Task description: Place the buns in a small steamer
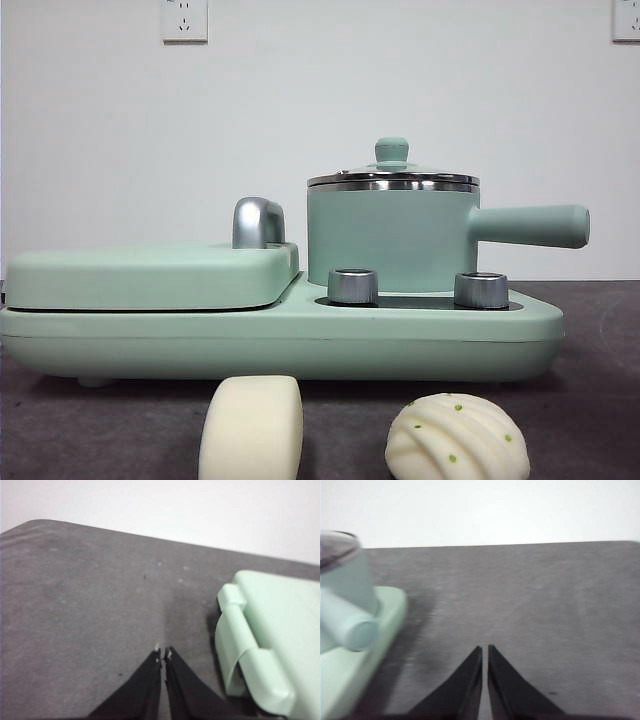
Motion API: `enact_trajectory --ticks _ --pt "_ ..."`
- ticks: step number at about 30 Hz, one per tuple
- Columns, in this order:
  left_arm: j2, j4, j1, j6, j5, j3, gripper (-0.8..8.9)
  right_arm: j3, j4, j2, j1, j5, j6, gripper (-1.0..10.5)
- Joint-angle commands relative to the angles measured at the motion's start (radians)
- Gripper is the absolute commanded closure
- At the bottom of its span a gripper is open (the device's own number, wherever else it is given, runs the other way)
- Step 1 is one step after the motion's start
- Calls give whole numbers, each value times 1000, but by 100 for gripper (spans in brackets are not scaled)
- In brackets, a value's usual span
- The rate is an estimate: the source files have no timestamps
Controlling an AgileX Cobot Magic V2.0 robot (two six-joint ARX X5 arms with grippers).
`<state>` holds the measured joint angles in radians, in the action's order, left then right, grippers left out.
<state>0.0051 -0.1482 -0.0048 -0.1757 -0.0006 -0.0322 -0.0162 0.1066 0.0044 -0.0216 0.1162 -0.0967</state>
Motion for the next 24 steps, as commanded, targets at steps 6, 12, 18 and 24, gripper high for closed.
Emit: enact_trajectory --ticks 6,12,18,24 --pt "4 23 -32 -90 148 -10 794 -66 9 0 0 101 -136 931" --pt "42 21 -92 -138 152 -66 795 -179 80 7 0 123 -182 931" --pt "149 3 -153 -167 167 -187 794 -350 245 81 0 175 -187 931" --pt "326 -36 -195 -165 239 -372 794 -537 388 211 0 276 -159 931"
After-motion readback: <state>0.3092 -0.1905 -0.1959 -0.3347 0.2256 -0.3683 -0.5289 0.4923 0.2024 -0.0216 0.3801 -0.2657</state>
